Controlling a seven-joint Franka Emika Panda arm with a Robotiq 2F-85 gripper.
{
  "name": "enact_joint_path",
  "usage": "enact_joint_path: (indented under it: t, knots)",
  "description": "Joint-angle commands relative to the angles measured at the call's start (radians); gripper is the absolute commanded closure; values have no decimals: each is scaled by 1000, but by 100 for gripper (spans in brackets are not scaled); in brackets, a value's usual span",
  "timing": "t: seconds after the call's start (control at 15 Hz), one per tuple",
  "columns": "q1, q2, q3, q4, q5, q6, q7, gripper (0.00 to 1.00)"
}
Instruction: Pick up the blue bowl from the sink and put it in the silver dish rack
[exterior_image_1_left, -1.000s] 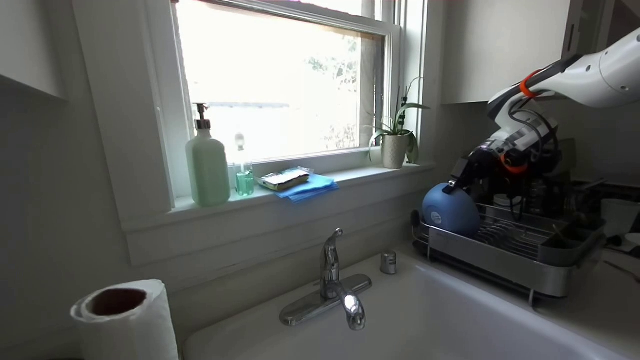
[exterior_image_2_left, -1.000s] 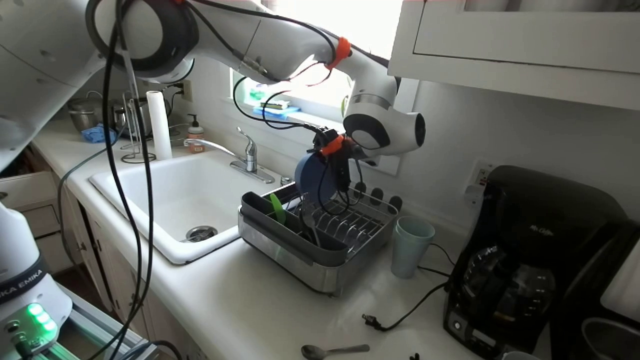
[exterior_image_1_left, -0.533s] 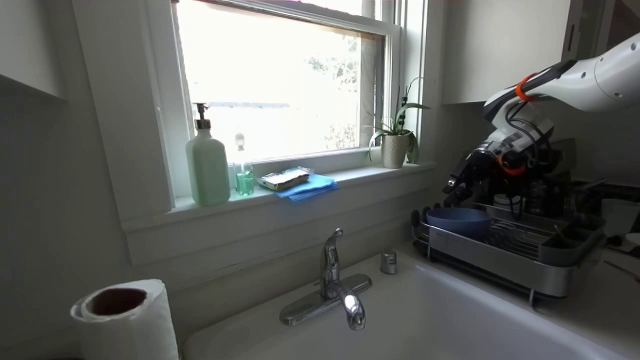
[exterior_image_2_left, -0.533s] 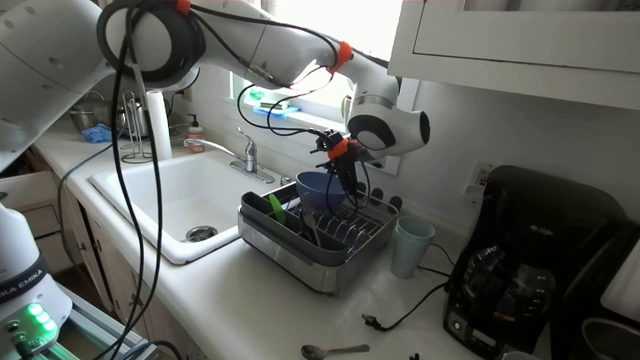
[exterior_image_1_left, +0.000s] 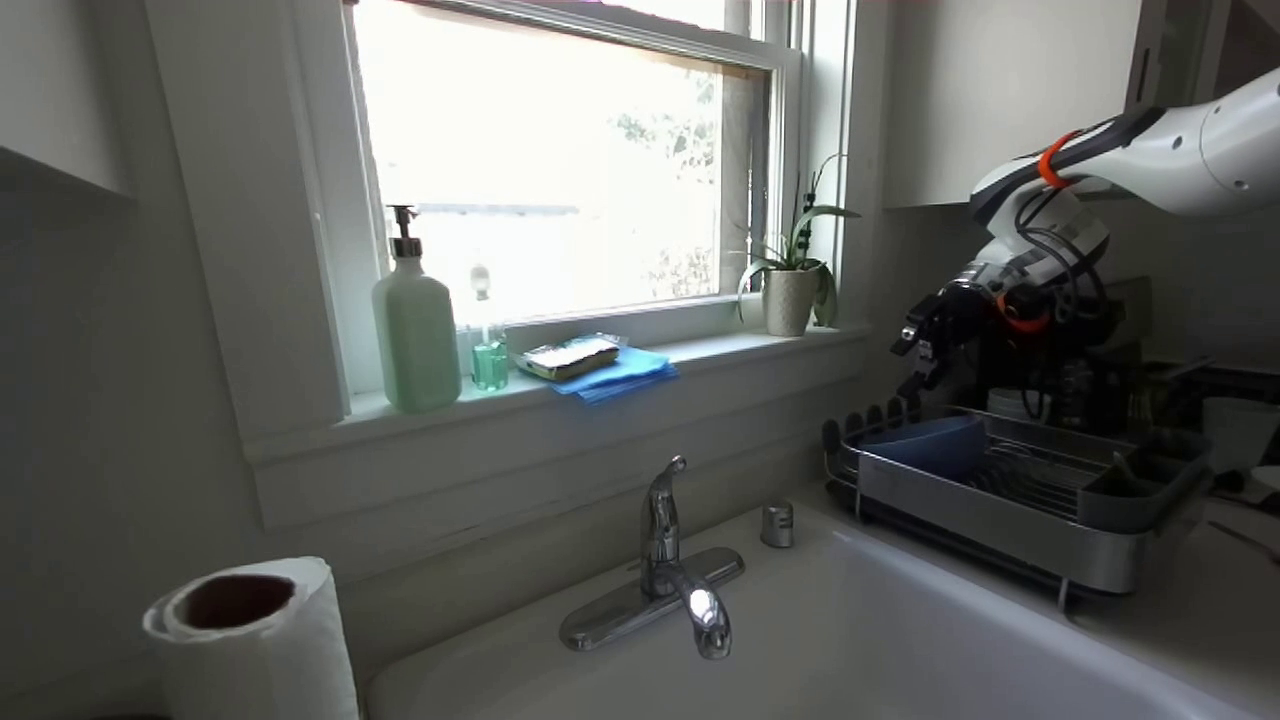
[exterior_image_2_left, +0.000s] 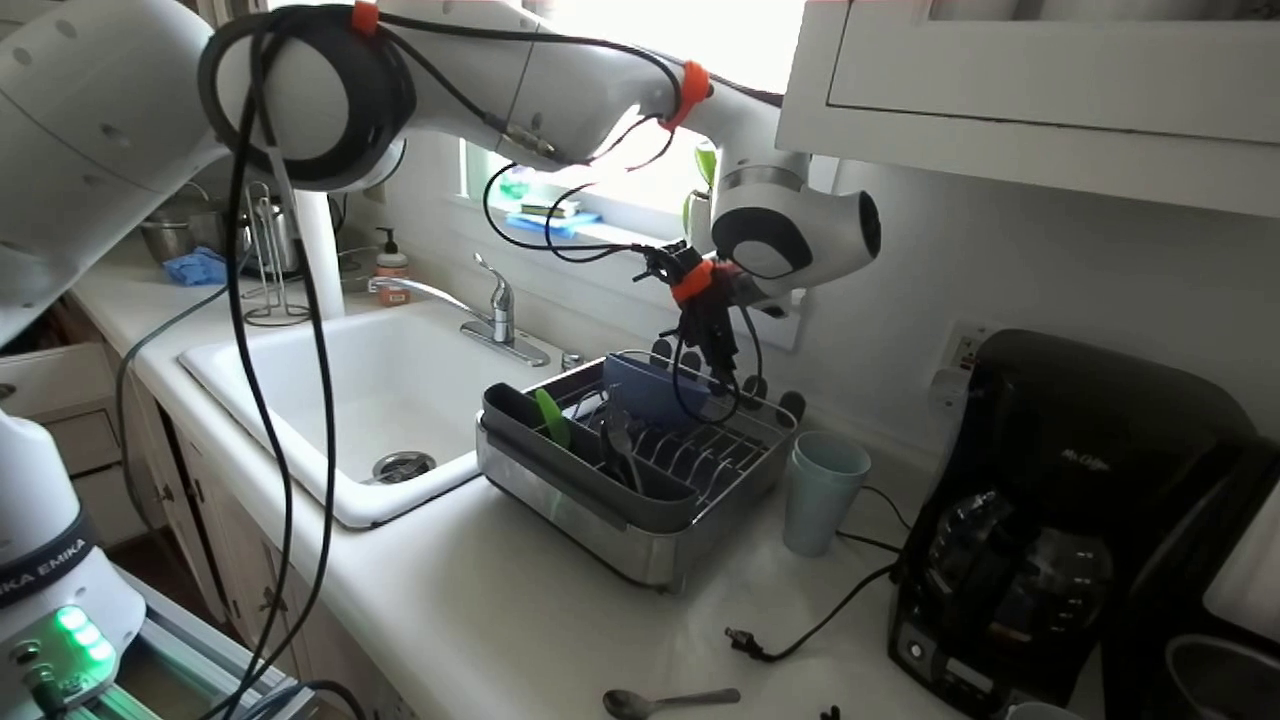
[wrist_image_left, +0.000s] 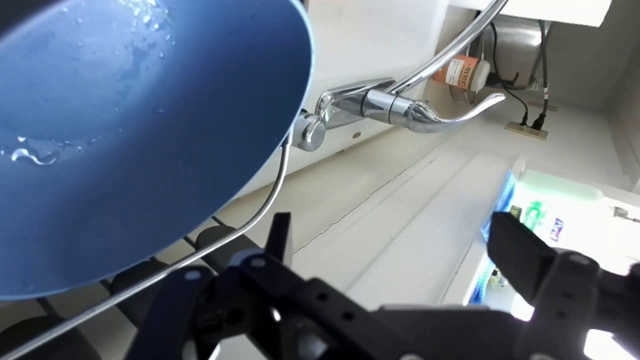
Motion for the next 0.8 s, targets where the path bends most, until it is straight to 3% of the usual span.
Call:
enact_joint_path:
  t: [0.0,0.4,0.47,0.53,0.73]
  knots:
    - [6,-27,-24,39,-22,-8,74,0]
    - [62,-80,-49,-28,-34,31,216,0]
    - [78,-99,-55,-61,-38,54,230,0]
    - [154,-161,-56,-197,-39,148,230,0]
    - [235,-209,-62,-310,-60,254,251,0]
